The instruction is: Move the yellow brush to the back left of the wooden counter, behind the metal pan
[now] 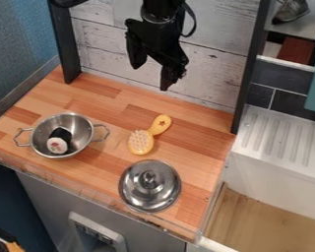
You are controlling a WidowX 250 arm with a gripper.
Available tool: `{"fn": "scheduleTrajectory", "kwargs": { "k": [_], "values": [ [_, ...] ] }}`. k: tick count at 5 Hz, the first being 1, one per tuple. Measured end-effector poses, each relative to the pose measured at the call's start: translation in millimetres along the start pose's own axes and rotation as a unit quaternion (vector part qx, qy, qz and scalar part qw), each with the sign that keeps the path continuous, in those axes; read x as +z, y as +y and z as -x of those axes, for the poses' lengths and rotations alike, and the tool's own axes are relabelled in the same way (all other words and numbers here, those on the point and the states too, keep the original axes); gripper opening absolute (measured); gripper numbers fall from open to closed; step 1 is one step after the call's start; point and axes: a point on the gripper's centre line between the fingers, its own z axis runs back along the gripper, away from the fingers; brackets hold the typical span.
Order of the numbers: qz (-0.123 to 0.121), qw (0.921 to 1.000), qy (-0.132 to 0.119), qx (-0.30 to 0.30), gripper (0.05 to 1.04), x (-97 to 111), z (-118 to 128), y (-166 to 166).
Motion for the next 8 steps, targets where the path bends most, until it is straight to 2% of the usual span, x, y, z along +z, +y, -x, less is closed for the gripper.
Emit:
{"fn": "scheduleTrajectory", "kwargs": {
  "k": [1, 2, 3, 4, 5, 7, 8],
  "values": [
    [0.011, 0.9998, 0.016, -0.001, 1.001, -11, 5, -6],
    [0.061, 0.9976, 0.012, 0.03, 1.001, -27, 14, -3],
    [0.096, 0.9943, 0.011, 0.044, 1.001, -41, 21, -6],
    [0.097, 0.994, 0.027, 0.043, 1.001, -54, 29, -10],
    [0.079, 0.9952, 0.049, 0.03, 1.001, -68, 35, -16],
    [0.089, 0.9922, 0.077, 0.041, 1.001, -95, 44, -27],
    [0.086, 0.9916, 0.081, 0.051, 1.001, -104, 42, -26]
  ]
}}
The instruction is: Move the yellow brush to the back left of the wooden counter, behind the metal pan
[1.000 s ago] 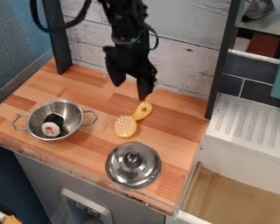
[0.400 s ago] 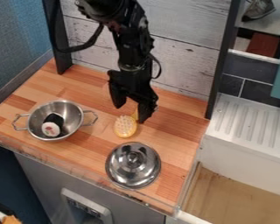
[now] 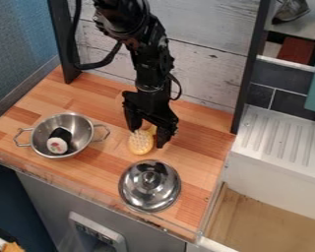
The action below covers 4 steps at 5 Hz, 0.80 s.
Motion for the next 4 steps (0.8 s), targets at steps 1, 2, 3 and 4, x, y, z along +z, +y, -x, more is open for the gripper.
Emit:
{"fn": "scheduleTrajectory", "kwargs": {
  "k": [1, 2, 3, 4],
  "values": [
    [0.008, 0.9999, 0.012, 0.008, 0.95, -15.3, -1.6, 4.1],
    [0.008, 0.9999, 0.007, 0.006, 0.687, -16.2, -5.4, 6.1],
    [0.012, 0.9999, 0.006, 0.01, 0.373, -16.7, -5.9, 4.8],
    [0.018, 0.9998, 0.002, 0.006, 0.332, -16.5, -5.5, 2.7]
  ]
}}
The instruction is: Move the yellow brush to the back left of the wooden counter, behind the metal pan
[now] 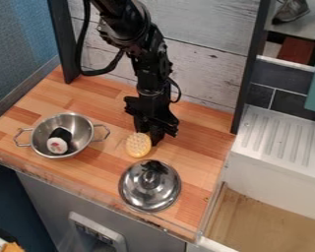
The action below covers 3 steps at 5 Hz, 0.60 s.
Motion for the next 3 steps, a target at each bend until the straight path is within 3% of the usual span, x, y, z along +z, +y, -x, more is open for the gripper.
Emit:
{"fn": "scheduleTrajectory", "kwargs": {
  "k": [1, 2, 3],
  "values": [
    [0.017, 0.9995, -0.006, 0.025, 0.332, 5, 5, -7],
    [0.012, 0.9967, -0.039, 0.071, 0.332, 30, -5, -4],
    [0.007, 0.9877, -0.057, 0.146, 0.332, 46, -8, -1]
  ]
}}
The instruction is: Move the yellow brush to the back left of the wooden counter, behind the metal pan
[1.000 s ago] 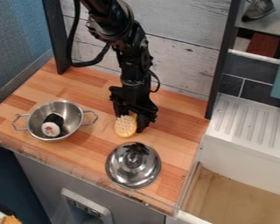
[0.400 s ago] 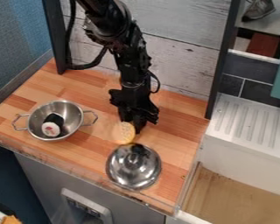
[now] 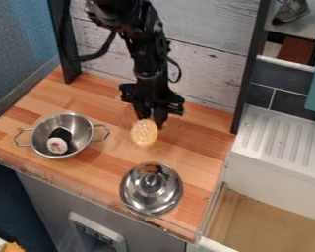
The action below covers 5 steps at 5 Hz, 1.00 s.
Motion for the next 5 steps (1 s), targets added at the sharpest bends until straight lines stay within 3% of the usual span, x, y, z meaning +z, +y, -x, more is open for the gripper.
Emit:
{"fn": "scheduleTrajectory", "kwargs": {
  "k": [1, 2, 3, 4, 5],
  "values": [
    [-0.014, 0.9917, -0.015, 0.127, 0.332, 11, -5, 14],
    [-0.026, 0.9677, -0.035, 0.248, 0.332, 17, -16, 25],
    [-0.036, 0.9248, -0.065, 0.373, 0.332, 27, -30, 50],
    [-0.034, 0.8729, -0.082, 0.48, 0.332, 31, -46, 80],
    [-0.044, 0.8295, -0.086, 0.55, 0.332, 23, -46, 111]
  ]
}}
